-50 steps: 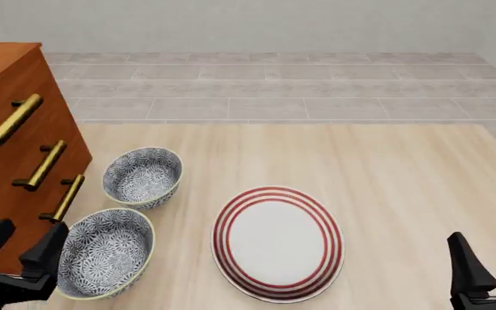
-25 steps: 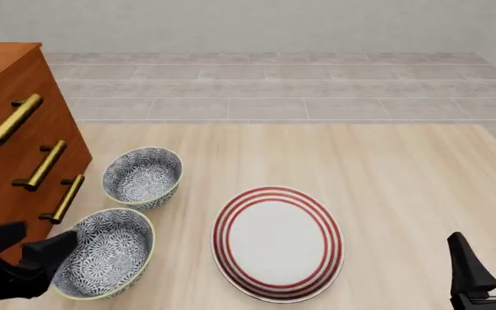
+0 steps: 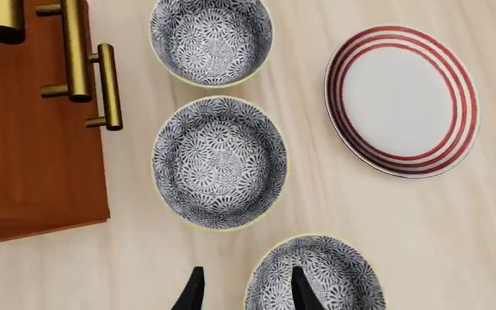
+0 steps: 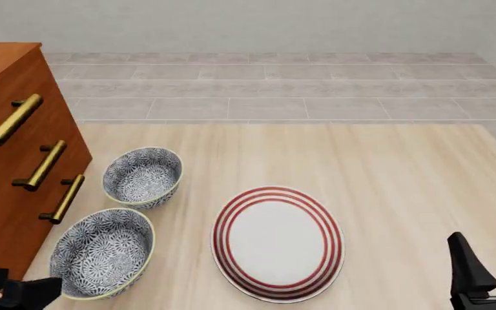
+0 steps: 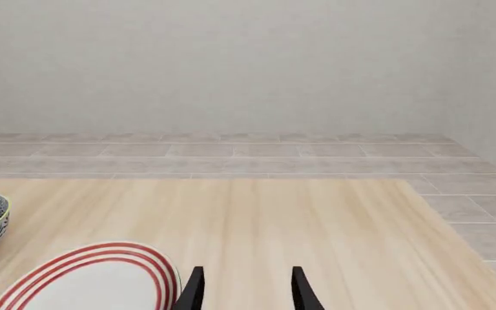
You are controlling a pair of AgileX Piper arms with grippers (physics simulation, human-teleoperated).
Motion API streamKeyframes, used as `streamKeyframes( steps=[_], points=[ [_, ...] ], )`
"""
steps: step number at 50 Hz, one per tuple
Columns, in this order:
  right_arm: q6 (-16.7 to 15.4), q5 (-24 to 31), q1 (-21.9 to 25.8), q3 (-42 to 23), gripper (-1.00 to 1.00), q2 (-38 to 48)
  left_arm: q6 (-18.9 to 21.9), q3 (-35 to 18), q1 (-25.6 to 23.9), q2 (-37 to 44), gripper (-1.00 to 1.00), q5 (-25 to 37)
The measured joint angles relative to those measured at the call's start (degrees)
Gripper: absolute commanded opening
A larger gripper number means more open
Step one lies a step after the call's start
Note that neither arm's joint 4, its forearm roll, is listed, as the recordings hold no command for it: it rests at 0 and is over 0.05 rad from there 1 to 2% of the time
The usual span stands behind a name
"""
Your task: Put the bowl at the front on the plate.
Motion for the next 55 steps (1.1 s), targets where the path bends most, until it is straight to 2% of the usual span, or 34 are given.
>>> streamKeyframes(
  steps=[11, 28, 55],
  points=[
    [0.0, 0.0, 0.0, 0.0, 1.0, 0.0, -1.57, 3.46, -0.69, -0.2, 1.0, 2.91],
    [-0.01, 0.0, 0.0, 0.0, 1.0, 0.0, -4.19, 9.81, -1.22, -0.84, 1.0, 4.11],
    [0.0, 0.0, 0.0, 0.0, 1.0, 0.0, -7.16, 14.52, -3.97, -1.95, 1.0, 3.82]
  ],
)
